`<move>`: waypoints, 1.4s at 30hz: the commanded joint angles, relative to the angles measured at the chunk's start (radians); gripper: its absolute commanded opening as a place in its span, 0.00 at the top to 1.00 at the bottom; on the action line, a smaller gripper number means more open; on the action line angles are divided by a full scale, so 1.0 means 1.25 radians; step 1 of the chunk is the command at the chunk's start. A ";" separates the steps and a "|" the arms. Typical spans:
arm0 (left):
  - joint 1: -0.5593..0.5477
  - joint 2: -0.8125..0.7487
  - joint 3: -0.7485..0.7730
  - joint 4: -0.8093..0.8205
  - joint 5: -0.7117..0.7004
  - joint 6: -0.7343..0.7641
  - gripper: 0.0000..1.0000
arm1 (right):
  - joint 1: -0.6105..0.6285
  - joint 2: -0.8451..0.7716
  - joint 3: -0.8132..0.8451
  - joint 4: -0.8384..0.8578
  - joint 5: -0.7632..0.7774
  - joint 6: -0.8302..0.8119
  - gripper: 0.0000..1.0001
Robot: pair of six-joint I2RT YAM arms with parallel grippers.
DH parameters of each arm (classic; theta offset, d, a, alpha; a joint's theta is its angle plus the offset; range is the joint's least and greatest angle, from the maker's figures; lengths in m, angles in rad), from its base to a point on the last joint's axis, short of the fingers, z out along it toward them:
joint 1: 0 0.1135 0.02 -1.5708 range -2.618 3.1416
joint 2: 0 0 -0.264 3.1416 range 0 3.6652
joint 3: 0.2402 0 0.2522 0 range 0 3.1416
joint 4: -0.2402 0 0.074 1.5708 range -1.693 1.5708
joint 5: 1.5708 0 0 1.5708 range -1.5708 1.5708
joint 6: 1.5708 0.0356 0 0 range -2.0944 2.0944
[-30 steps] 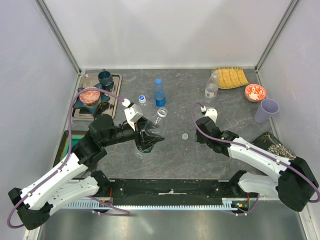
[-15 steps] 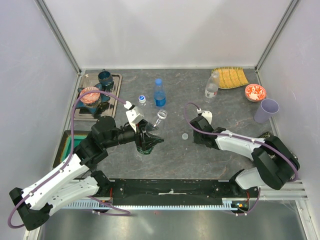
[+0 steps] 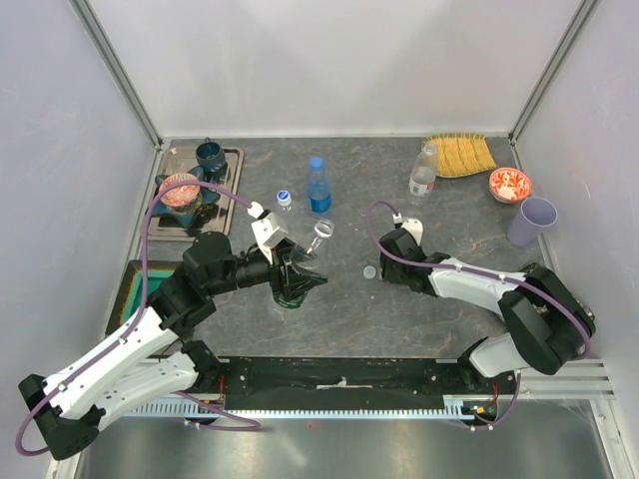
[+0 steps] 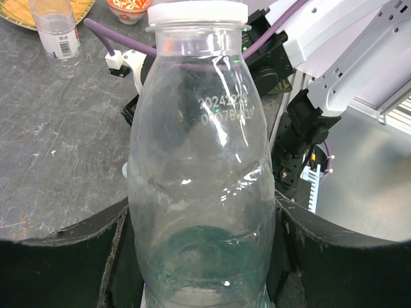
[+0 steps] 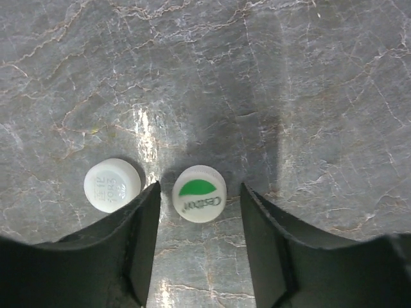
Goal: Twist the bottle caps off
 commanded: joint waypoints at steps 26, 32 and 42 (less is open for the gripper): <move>-0.004 0.175 0.121 0.020 0.086 0.058 0.66 | -0.004 -0.436 0.427 -0.075 -0.439 0.020 0.14; -0.021 0.213 0.146 0.021 0.094 0.066 0.65 | -0.004 -0.404 0.413 -0.028 -0.544 0.033 0.10; -0.039 0.246 0.165 0.021 0.064 0.075 0.64 | -0.001 -0.381 0.404 -0.021 -0.595 0.023 0.13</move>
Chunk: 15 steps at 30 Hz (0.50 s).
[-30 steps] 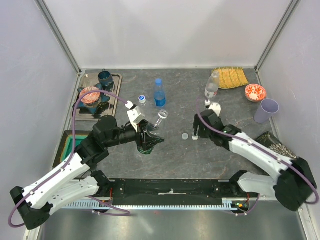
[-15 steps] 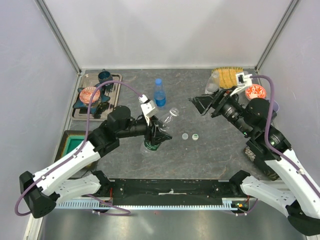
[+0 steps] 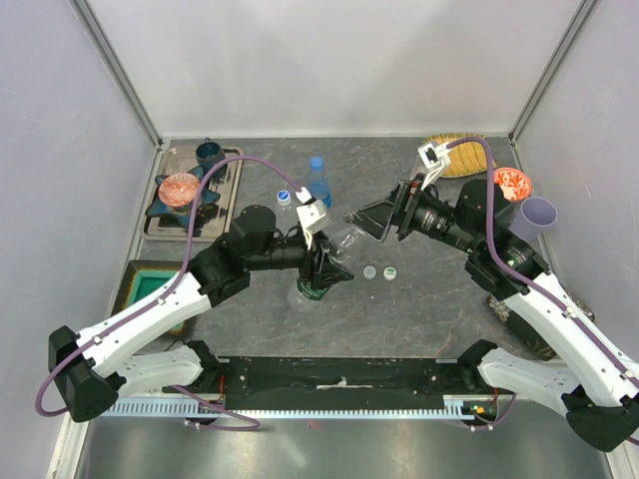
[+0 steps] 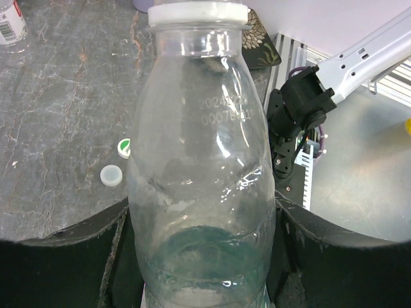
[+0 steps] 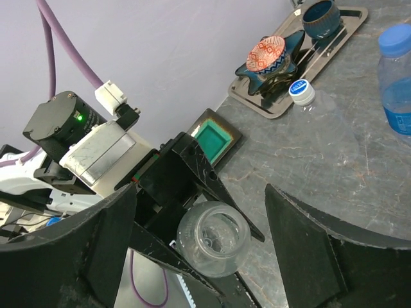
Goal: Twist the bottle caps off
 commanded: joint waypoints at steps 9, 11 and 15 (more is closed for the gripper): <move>-0.006 0.006 0.041 0.049 -0.054 0.030 0.64 | 0.000 0.016 -0.011 -0.005 -0.036 -0.027 0.28; -0.007 0.007 0.044 0.053 -0.057 0.030 0.64 | 0.002 0.022 -0.014 -0.010 -0.035 -0.031 0.31; -0.007 0.011 0.049 0.056 -0.058 0.030 0.64 | 0.000 0.030 -0.015 -0.016 -0.037 -0.035 0.37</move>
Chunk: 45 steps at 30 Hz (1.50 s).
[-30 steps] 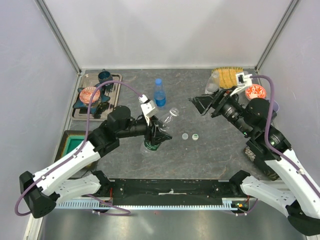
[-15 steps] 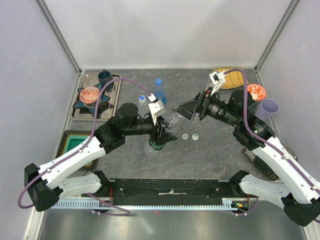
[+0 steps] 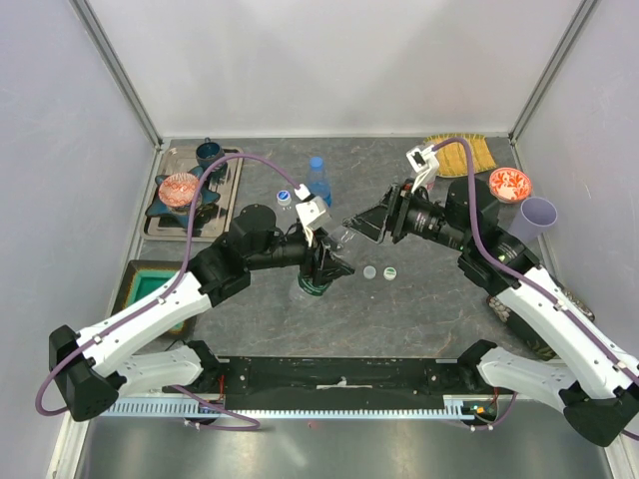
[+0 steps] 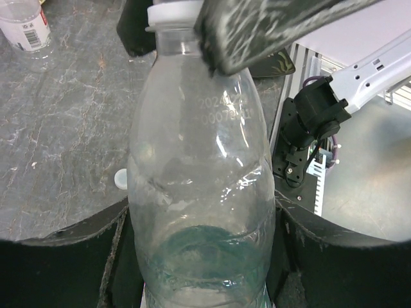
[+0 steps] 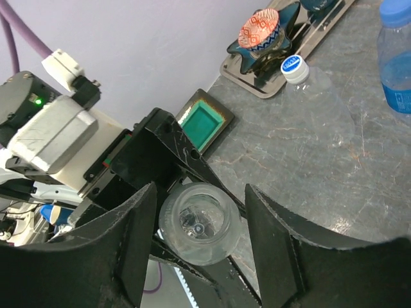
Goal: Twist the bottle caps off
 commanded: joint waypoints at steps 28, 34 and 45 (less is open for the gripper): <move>-0.003 -0.169 0.015 -0.199 -0.449 -0.044 0.01 | -0.001 0.164 0.253 -0.293 0.955 -0.229 1.00; -0.003 -0.291 -0.055 -0.171 -0.396 -0.021 0.01 | -0.047 0.189 0.104 -0.098 1.050 -0.216 1.00; -0.003 -0.325 -0.088 -0.177 -0.371 -0.027 0.01 | -0.258 0.312 0.095 -0.067 1.005 -0.184 1.00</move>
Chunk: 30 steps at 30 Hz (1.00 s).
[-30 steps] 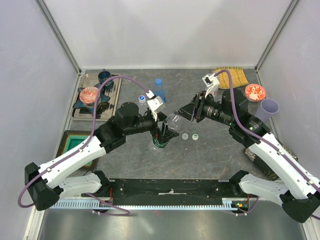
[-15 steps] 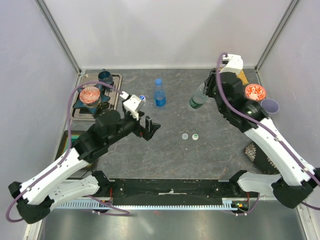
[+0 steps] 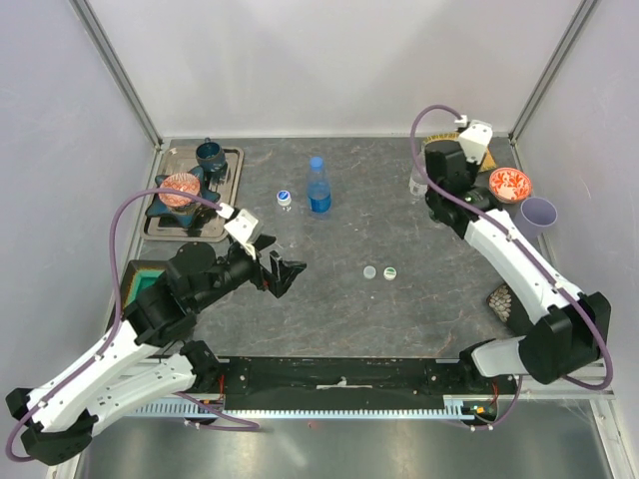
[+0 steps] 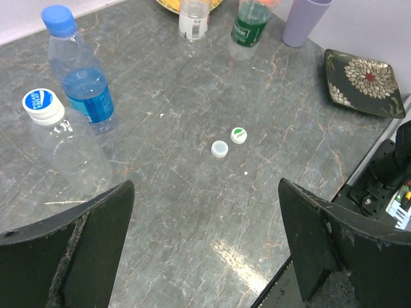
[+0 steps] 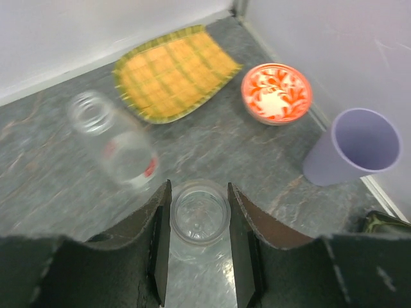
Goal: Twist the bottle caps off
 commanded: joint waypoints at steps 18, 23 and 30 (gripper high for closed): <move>0.000 0.010 -0.021 0.034 0.046 0.015 0.01 | -0.193 0.168 0.056 0.080 -0.051 0.070 1.00; 0.000 0.007 -0.026 0.034 0.044 0.018 0.01 | -0.201 0.177 0.063 0.090 -0.046 0.076 1.00; 0.000 0.016 -0.027 0.040 0.047 0.017 0.01 | -0.203 0.179 0.062 0.101 -0.073 0.066 1.00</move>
